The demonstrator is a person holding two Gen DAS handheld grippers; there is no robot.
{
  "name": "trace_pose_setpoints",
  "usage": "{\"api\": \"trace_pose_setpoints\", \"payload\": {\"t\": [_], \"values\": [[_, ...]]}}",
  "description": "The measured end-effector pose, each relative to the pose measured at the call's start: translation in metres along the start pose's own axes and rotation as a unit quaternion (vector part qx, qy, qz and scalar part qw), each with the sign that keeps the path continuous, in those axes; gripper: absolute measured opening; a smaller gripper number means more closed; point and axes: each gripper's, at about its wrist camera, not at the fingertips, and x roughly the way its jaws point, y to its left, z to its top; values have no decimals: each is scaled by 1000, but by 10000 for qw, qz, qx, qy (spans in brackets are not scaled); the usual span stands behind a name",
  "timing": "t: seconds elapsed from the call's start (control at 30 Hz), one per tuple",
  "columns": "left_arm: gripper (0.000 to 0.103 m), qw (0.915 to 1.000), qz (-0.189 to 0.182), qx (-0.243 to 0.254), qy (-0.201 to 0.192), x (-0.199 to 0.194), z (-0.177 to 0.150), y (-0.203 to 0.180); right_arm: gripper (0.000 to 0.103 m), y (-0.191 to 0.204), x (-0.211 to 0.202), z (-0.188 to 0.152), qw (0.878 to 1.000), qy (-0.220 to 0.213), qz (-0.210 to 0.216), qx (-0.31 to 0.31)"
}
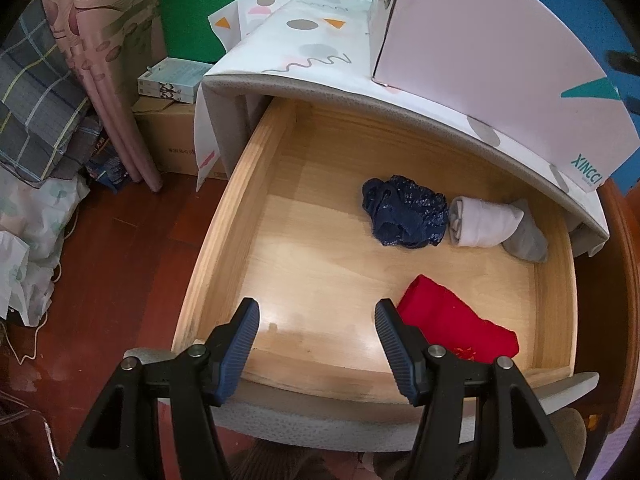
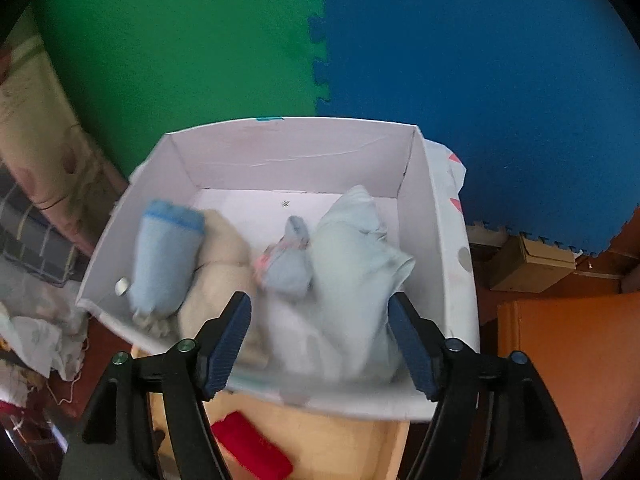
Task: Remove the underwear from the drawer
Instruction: 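Move the right gripper back down over the open drawer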
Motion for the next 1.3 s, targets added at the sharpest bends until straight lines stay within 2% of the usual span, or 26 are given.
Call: {"api": "trace_pose_setpoints", "payload": {"t": [0.2,0.4,0.53,0.7,0.87,0.93,1.07,1.2,1.3], "values": [[62,9996,106,83,239,7,0,-1,72,-5,-19,-66,9999,82,103,-71],[62,9994,118,22,335,10,-1,2,72,-11,9,-144,9985,534,-113,-72],[62,9989,90,-68,454,13,0,4,72,-16,34,-176,9964,823,-142,133],[62,9984,143,13,546,12,2,-4,72,-19,50,-191,9954,853,-256,344],[62,9938,-507,-407,905,16,2,-17,72,-16,64,-206,9947,932,-335,281],[62,9925,-637,-479,925,15,4,-28,72,-17,58,-204,9959,777,-357,282],[62,9924,-710,-446,903,15,7,-53,72,-19,61,-206,9953,852,-352,292],[62,9865,-926,-694,1157,26,7,-70,72,-24,62,-208,9952,833,-268,442],[62,9830,-949,-858,1314,36,6,-78,72,-26,63,-208,9951,837,-176,505]]}}
